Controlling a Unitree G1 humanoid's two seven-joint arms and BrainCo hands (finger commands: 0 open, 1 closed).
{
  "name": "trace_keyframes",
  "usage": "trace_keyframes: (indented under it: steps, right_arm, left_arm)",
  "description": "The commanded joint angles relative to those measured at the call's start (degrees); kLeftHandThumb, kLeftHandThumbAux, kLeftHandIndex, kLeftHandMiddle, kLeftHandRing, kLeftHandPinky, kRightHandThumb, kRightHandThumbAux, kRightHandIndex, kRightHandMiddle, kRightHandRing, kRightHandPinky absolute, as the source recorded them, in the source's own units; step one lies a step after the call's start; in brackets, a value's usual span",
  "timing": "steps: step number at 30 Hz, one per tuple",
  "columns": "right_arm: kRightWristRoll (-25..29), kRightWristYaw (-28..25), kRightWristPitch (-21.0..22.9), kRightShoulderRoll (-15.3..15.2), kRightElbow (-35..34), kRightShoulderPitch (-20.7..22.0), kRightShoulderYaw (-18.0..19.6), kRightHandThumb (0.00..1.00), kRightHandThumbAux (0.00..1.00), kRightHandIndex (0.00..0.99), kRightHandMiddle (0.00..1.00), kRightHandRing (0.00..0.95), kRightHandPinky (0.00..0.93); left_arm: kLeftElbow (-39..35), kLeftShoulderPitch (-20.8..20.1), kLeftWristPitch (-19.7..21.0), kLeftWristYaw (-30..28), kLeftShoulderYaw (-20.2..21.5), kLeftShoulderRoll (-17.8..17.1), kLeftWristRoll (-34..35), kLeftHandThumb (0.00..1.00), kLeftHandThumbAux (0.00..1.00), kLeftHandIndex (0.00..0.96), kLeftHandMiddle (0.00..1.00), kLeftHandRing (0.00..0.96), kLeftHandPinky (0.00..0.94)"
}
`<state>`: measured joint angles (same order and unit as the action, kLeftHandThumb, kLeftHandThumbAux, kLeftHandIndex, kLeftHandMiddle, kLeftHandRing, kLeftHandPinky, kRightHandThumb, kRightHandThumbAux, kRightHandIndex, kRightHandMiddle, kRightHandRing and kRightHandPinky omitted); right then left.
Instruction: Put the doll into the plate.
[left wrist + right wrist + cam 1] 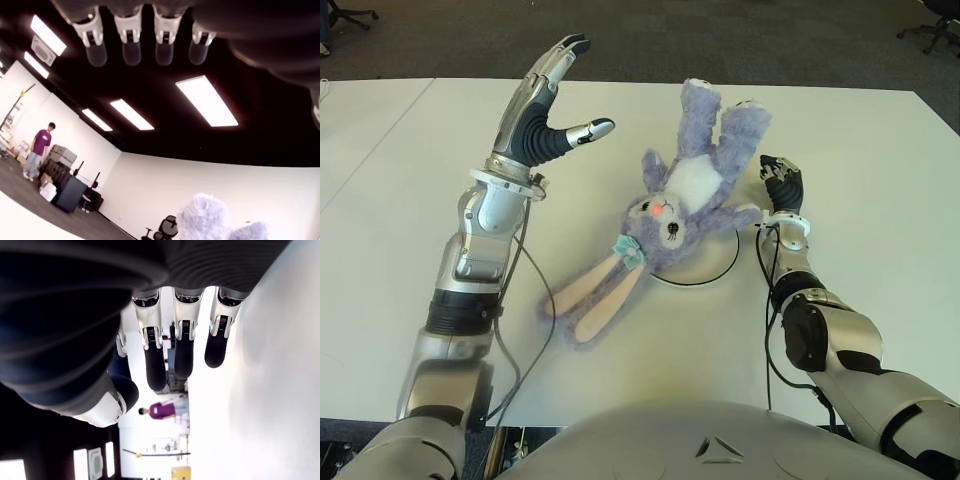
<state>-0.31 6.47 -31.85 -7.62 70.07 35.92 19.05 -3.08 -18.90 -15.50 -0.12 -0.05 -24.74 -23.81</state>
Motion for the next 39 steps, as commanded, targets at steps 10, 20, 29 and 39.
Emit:
trace_keyframes:
  steps: [10,20,29,39]
  right_arm:
    - [0.25,0.54,7.40,6.91,7.91,-12.10,-0.09,0.692,0.729,0.421,0.273,0.196,0.199]
    - [0.62,0.59,7.10,6.98,7.78,-12.26,0.31,0.694,0.728,0.422,0.266,0.199,0.204]
    - [0.85,-0.12,7.42,6.52,7.77,-12.37,0.52,0.695,0.727,0.423,0.270,0.197,0.195]
    - [1.26,-0.85,7.50,6.24,7.78,-12.20,0.88,0.695,0.727,0.422,0.271,0.198,0.206]
  left_arm:
    - [26.59,-2.48,-11.14,13.66,0.78,-1.74,-3.69,0.032,0.300,0.000,0.000,0.000,0.000]
    - [57.53,-10.15,-19.07,15.44,2.35,-1.31,1.99,0.000,0.383,0.000,0.000,0.000,0.000]
    - [65.22,-9.84,-21.83,12.43,4.85,-2.09,6.30,0.000,0.442,0.000,0.000,0.000,0.000]
    - [73.30,-13.45,-19.86,7.34,6.84,-2.41,11.43,0.000,0.426,0.000,0.000,0.000,0.000]
